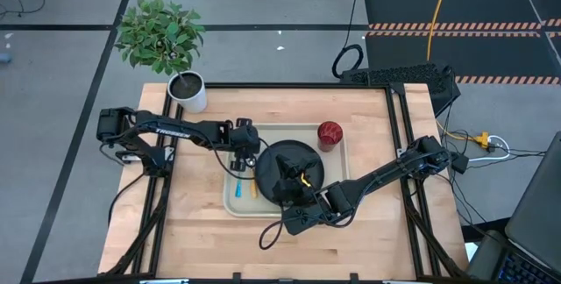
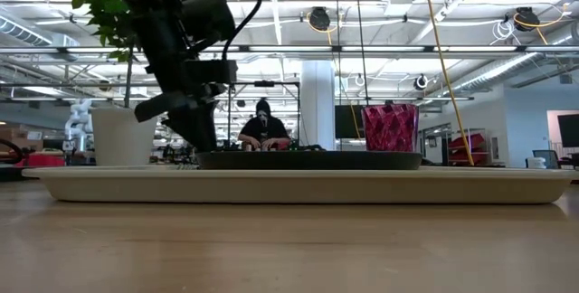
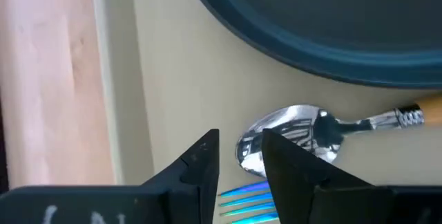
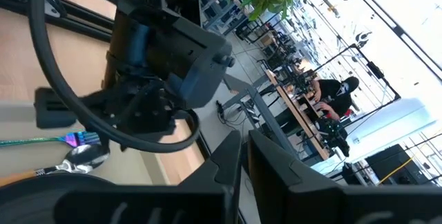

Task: Pick and place plate/cup/fork/spoon on tray
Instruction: Put the orange spoon on the gray tray between the black plate and the blue fork

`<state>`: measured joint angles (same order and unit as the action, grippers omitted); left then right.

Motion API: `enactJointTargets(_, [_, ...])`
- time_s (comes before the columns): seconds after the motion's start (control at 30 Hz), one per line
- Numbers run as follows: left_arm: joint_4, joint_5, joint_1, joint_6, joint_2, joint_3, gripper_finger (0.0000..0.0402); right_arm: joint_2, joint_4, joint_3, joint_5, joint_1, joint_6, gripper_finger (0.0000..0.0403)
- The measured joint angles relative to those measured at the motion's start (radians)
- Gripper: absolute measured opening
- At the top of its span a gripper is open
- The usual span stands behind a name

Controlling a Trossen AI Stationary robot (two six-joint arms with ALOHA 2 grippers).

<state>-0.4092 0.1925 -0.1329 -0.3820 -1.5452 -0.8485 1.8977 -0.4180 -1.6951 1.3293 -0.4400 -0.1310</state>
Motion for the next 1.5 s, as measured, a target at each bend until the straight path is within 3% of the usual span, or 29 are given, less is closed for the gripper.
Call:
enactJointTargets(0.57, [-0.036,0.037,-0.034,-0.043,0.000,0.001,0.0113,0.000,-0.003,0.000,0.000,0.000,0.002,0.0020])
enactJointTargets(0.8, [-0.074,-0.055,-0.042,-0.027,0.000,0.001,0.0113,0.000,-0.003,0.000,0.000,0.000,0.001,0.0020])
enactJointTargets(1.03, [-0.066,-0.060,-0.040,-0.024,0.000,0.002,0.0113,0.000,-0.003,0.000,0.000,0.000,0.001,0.0020])
enactJointTargets(1.5, [-0.023,0.002,-0.040,-0.046,-0.070,0.003,0.0113,0.000,-0.013,0.000,0.000,0.000,0.011,0.0020])
